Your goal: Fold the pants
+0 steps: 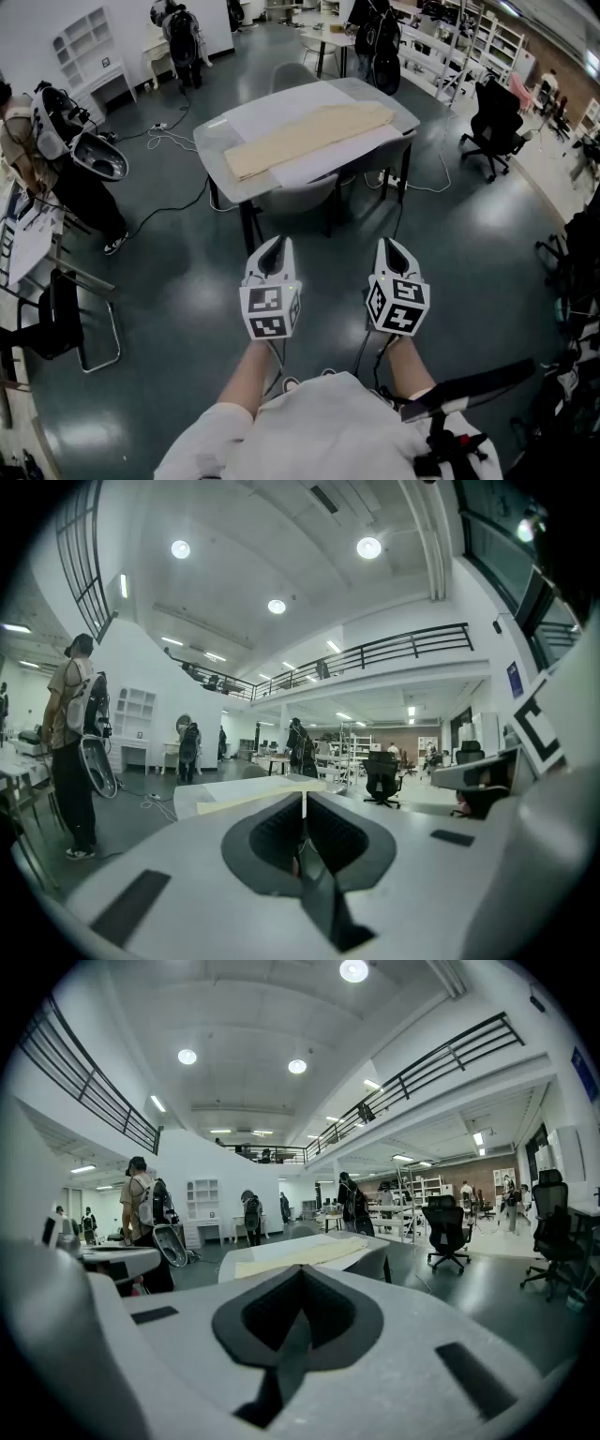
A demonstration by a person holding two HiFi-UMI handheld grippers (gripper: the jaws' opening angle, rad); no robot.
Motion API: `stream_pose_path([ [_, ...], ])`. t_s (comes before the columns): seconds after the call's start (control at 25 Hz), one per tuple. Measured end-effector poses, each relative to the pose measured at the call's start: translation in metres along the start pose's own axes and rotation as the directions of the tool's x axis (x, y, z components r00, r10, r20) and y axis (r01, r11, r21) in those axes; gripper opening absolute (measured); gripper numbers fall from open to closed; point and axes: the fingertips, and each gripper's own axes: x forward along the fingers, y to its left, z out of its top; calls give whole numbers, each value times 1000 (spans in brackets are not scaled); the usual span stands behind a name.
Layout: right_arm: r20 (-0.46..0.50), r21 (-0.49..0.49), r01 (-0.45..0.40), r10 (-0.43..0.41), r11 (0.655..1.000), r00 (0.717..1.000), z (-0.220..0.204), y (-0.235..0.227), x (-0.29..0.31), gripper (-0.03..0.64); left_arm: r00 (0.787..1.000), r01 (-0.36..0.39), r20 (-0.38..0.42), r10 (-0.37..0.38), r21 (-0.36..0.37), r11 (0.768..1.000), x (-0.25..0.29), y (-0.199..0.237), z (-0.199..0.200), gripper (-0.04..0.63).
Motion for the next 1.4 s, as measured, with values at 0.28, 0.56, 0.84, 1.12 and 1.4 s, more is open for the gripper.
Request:
stream_pose_path([
  [0.28,11,39,-1,1,999,1000,0,-1,1,-8,1000,-5,-13,4,-13,1000,1,4,-6,18],
  [0.56,-1,48,45,-45,998,999,-10,6,-2,-8,1000,7,-8,-7,-10,1000,-8,20,-9,18],
  [0.84,-45,94,83,-79,992,996,-24,1,20,-8,999,19,-47,-20,-14,1000,14,39,-22,18],
  [1.12,-47,100,105,-101,989,994,-17,-26,88,-8,998,45,-42,-45,-6,999,91,44,-20,18],
  [1.4,-47,88,84,-81,993,996,19,-90,180,-8,999,33,-42,-34,-9,999,205,20,0,18],
])
